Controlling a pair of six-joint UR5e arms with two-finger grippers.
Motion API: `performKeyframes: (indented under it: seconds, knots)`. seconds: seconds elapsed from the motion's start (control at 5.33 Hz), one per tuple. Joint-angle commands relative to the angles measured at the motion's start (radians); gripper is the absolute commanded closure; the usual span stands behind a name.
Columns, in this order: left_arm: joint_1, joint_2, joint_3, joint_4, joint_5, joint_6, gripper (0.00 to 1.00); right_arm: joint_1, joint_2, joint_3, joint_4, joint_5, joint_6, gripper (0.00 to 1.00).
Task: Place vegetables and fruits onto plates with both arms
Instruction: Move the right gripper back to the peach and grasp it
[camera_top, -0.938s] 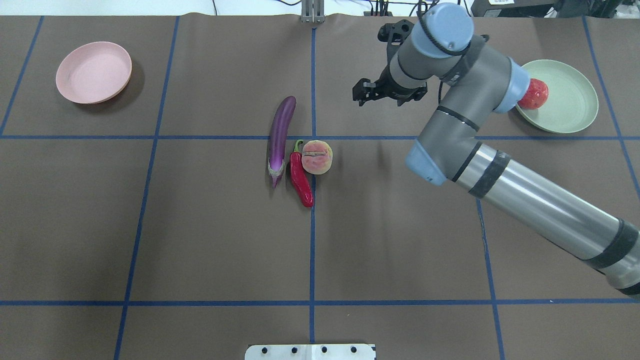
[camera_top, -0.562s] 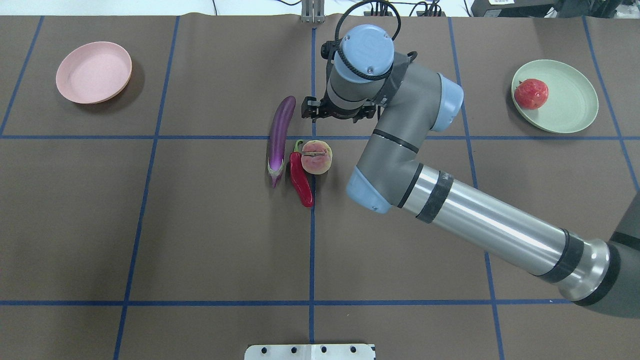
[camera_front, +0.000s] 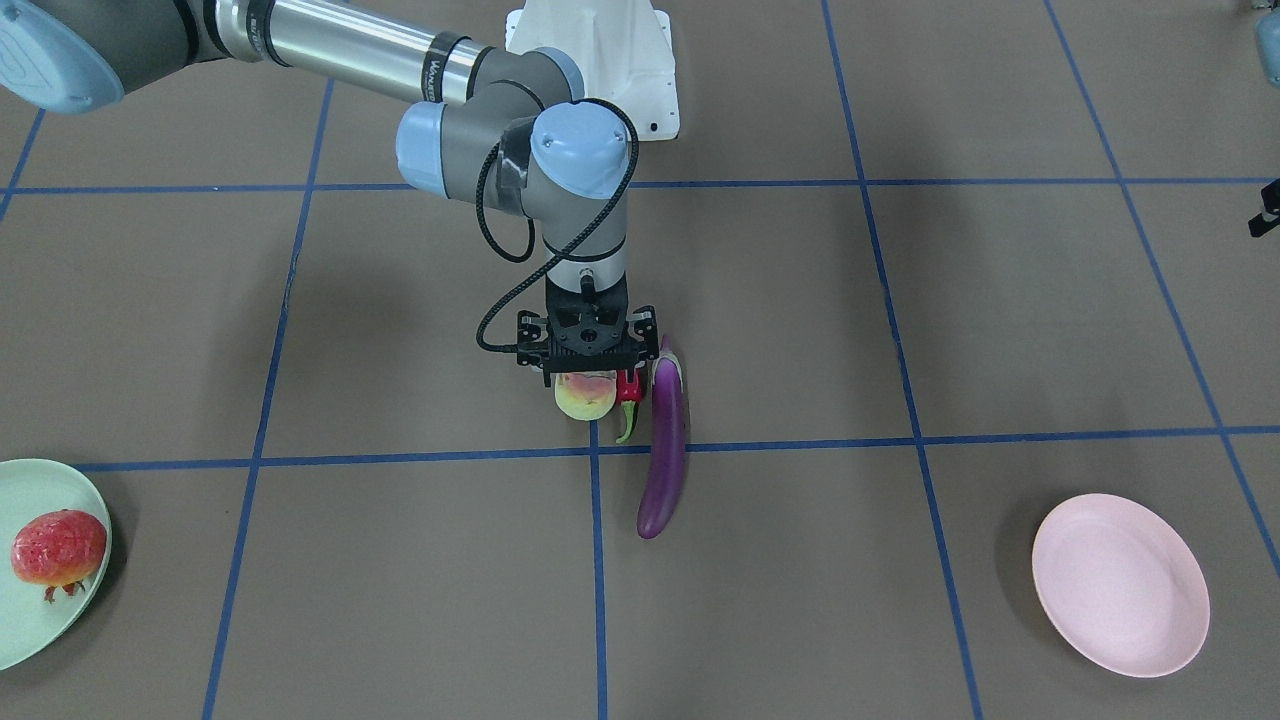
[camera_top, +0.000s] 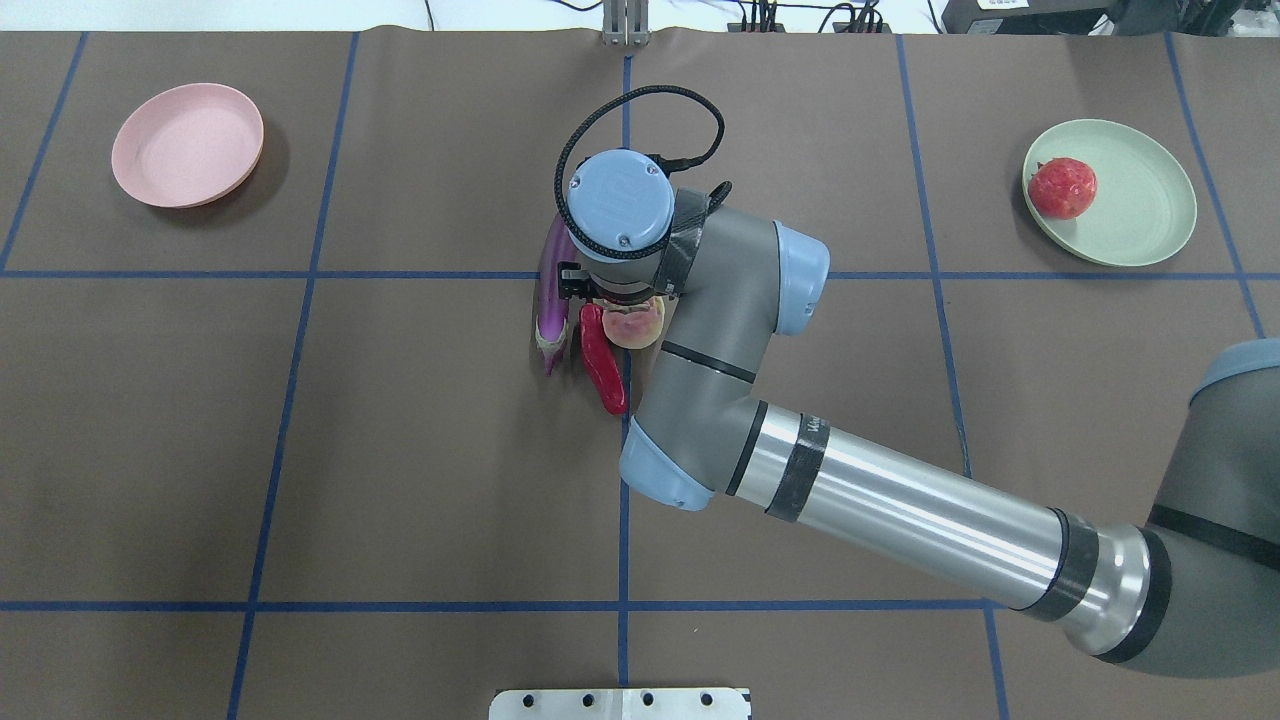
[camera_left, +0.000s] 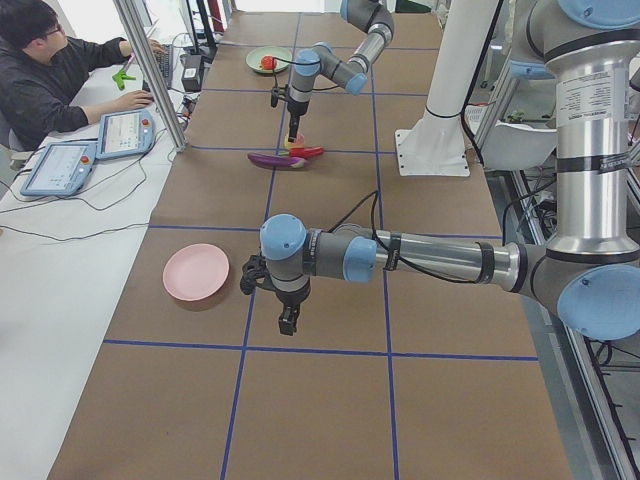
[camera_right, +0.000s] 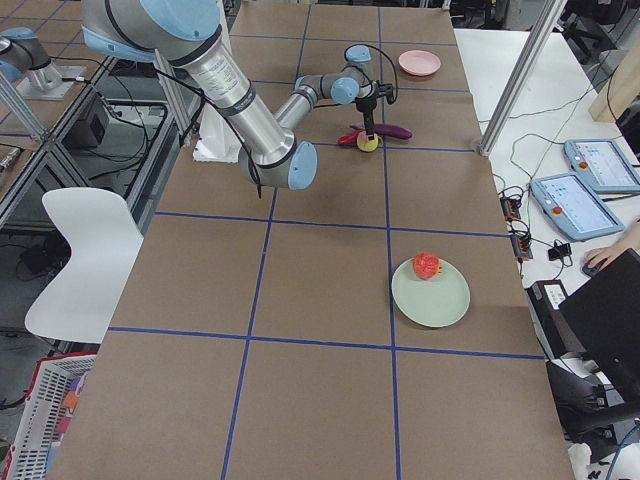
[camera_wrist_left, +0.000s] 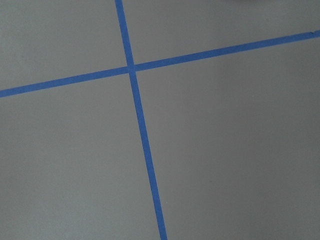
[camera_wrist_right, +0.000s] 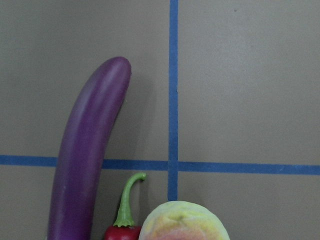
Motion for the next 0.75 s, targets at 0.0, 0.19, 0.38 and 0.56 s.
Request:
performKeyframes:
  seconds: [0.0, 0.19, 0.38, 0.56]
  knots:
    - [0.0, -0.001, 0.0, -0.001, 0.0, 0.0, 0.0, -0.015, 0.001, -0.009, -0.028, -0.032, -0.022, 0.01]
    - [0.0, -0.003, 0.0, -0.001, 0.0, 0.0, 0.0, -0.024, 0.024, -0.027, -0.028, -0.041, -0.021, 0.01]
    - [0.002, -0.003, 0.0, 0.001, 0.0, -0.002, 0.0, -0.027, 0.028, -0.047, -0.028, -0.046, -0.022, 0.01]
    - [0.0, -0.003, 0.0, -0.001, 0.0, 0.0, 0.0, -0.028, 0.024, -0.047, -0.028, -0.047, -0.033, 0.01]
